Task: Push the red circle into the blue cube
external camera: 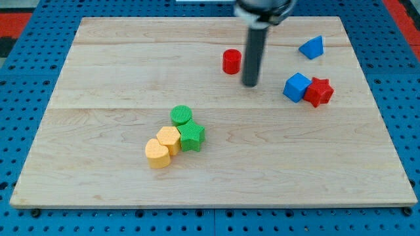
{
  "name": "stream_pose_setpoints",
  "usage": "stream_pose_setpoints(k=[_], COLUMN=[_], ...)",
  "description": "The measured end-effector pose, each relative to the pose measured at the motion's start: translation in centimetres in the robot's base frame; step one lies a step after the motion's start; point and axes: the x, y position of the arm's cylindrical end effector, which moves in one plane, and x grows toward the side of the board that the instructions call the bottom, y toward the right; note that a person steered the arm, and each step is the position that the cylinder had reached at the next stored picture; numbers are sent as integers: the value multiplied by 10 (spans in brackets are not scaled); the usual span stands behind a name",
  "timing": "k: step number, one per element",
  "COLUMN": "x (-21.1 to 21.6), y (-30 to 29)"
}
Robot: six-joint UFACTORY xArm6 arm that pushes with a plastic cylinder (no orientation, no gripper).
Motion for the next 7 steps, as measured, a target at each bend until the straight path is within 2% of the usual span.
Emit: stream_pose_setpoints(k=[1, 2, 3, 4, 5, 6, 7], x=[-13, -71, -107, -61, -58, -58, -45], y=[-79, -56, -4, -1, -52, -42, 0])
